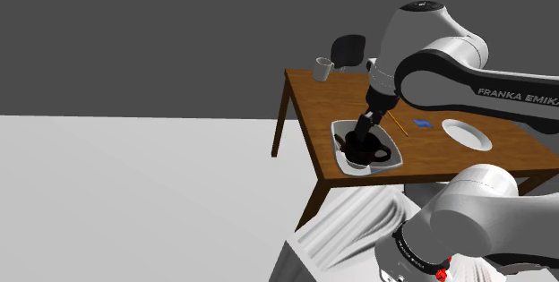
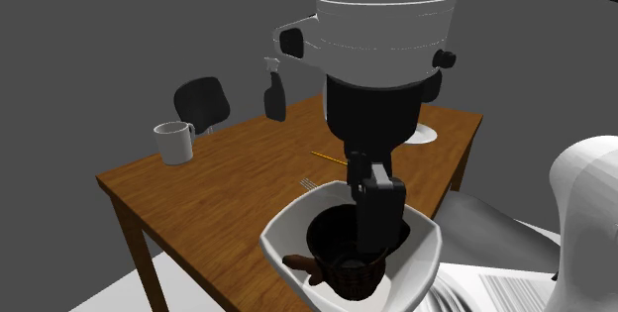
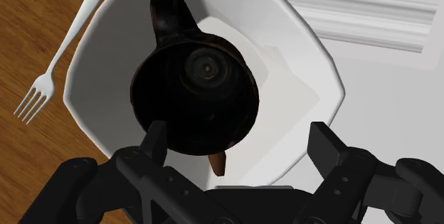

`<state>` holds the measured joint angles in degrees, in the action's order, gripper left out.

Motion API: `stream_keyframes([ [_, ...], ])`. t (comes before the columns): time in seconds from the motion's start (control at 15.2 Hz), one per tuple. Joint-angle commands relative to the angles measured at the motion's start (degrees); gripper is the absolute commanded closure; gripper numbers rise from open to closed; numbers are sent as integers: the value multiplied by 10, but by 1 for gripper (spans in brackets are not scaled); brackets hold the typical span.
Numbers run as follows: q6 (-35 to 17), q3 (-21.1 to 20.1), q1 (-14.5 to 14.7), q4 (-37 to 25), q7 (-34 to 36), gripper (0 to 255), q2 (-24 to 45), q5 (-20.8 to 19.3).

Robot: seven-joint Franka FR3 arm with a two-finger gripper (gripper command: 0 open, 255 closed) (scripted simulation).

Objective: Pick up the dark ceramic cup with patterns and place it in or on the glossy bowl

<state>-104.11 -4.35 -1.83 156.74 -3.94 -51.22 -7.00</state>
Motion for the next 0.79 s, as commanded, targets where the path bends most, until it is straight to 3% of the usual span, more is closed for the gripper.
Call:
stream_keyframes([
  [0.0, 20, -2, 1, -19, 0, 0, -1, 2],
  [0.2, 71, -8, 4, -74, -1, 0, 3, 8],
  [0.73, 71, -8, 3, -74, -1, 0, 3, 8],
])
